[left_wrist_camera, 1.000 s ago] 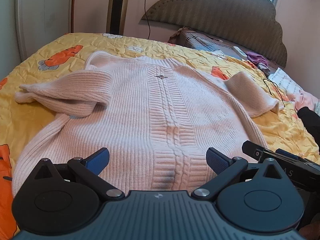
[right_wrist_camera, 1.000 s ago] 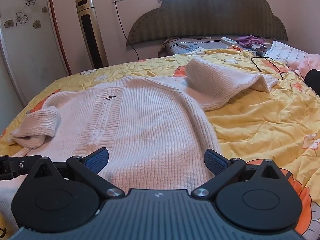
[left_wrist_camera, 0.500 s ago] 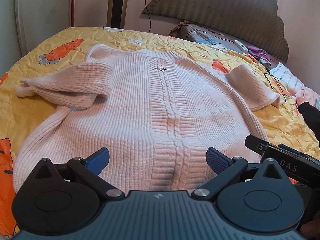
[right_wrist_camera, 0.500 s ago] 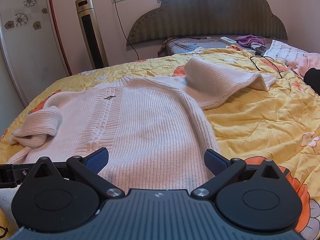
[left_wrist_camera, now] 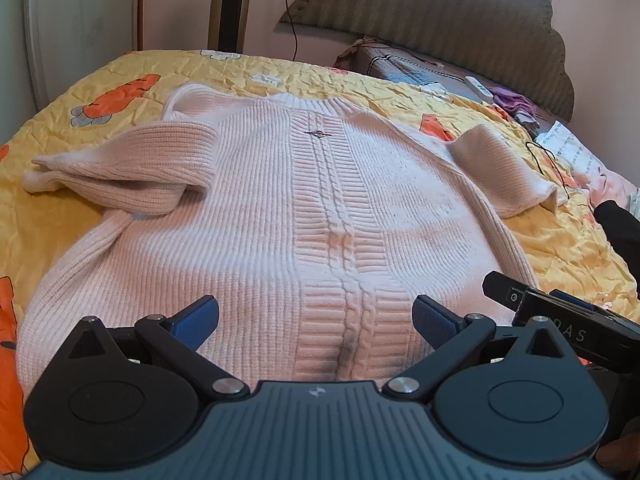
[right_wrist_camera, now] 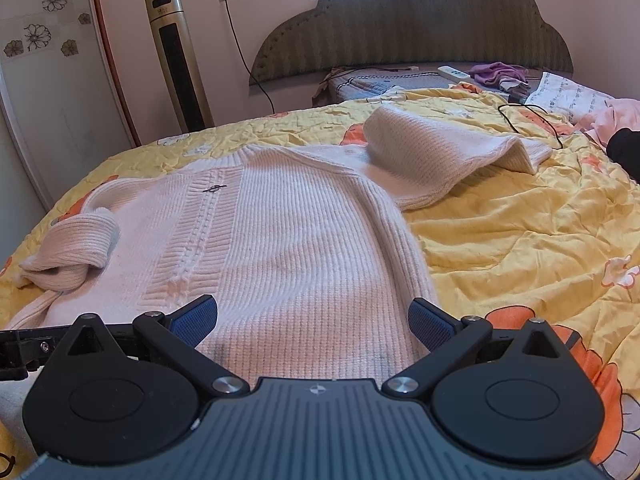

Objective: Fold small clothes

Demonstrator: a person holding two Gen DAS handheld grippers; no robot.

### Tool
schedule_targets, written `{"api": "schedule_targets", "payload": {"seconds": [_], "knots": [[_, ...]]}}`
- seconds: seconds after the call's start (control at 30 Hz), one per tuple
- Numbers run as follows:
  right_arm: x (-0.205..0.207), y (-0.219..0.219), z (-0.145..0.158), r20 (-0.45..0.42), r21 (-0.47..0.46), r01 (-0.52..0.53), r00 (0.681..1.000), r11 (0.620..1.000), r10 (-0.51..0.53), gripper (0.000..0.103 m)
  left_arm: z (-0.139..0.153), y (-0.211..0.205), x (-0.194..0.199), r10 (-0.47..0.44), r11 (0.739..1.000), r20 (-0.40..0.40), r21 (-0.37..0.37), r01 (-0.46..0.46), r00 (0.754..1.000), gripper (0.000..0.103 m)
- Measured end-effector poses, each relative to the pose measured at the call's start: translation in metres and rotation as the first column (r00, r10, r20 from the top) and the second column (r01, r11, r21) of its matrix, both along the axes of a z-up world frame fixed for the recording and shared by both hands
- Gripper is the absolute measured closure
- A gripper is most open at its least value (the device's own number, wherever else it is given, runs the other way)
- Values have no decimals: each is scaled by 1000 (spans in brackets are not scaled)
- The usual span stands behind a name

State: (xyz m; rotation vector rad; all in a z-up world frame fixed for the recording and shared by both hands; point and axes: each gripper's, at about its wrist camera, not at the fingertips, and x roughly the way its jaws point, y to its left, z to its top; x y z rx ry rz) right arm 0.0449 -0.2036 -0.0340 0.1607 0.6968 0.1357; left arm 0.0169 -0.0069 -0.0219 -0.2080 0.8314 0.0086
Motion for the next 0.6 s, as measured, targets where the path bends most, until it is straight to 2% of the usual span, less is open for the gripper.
{"api": "schedule_targets", "payload": {"seconds": [0.6], "knots": [[12, 0, -9, -30, -5, 2, 1000, 1000, -2, 0, -7, 4, 12, 12, 1000, -27, -13, -12, 1000, 0]]}}
